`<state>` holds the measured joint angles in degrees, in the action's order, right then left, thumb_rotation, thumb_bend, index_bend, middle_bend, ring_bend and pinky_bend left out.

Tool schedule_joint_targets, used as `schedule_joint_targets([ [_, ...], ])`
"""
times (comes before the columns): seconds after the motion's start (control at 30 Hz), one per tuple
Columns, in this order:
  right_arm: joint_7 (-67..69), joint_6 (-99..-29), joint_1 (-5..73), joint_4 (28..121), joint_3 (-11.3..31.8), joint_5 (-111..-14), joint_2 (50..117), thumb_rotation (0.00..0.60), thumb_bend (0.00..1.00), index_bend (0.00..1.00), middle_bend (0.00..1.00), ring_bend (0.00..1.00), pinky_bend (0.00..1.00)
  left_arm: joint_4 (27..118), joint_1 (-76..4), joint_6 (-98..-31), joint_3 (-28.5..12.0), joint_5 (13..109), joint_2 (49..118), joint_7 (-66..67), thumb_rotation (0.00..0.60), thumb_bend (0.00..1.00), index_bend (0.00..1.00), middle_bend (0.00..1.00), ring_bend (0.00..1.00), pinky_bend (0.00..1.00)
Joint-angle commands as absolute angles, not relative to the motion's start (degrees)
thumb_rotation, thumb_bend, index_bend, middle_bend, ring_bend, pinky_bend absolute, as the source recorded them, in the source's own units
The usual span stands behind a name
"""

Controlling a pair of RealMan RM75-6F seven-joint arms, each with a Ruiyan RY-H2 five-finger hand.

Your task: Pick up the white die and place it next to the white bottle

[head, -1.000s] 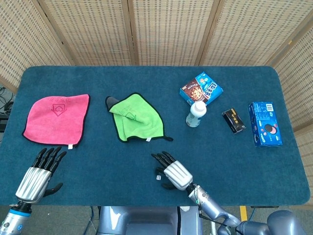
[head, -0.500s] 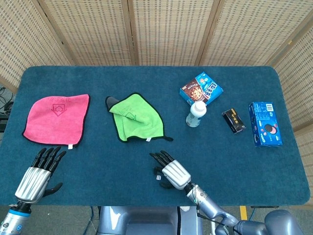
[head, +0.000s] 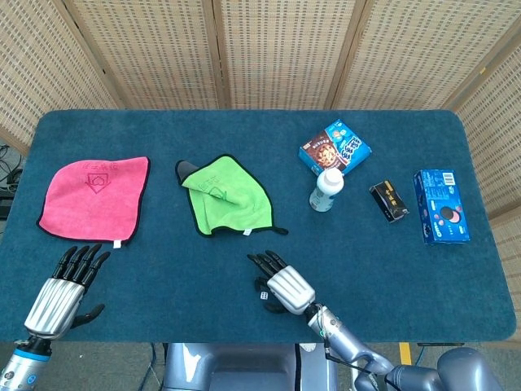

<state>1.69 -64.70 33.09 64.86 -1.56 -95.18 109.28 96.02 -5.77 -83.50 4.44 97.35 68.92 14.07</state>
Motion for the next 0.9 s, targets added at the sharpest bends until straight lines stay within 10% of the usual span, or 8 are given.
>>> schedule_joint_targets([
  [0.03,1.6,-64.4,33.1,64.8,-1.5,-94.9,109.4,0.600,0.31,0.46,0.00,0.00,0.00,96.0,-5.8,-83.5,4.5,97.5,68.9,14.0,0.600,0.22,0.00,0.00,0.00,0.00],
  [0.9,-0.4,-63.2,33.3,64.7,-0.6,-92.7,109.2,0.600,0.34,0.53,0.00,0.00,0.00,96.0,-5.9,-83.4,5.0,98.4,69.0,14.0,0.600,0.22,0.00,0.00,0.00,0.00],
])
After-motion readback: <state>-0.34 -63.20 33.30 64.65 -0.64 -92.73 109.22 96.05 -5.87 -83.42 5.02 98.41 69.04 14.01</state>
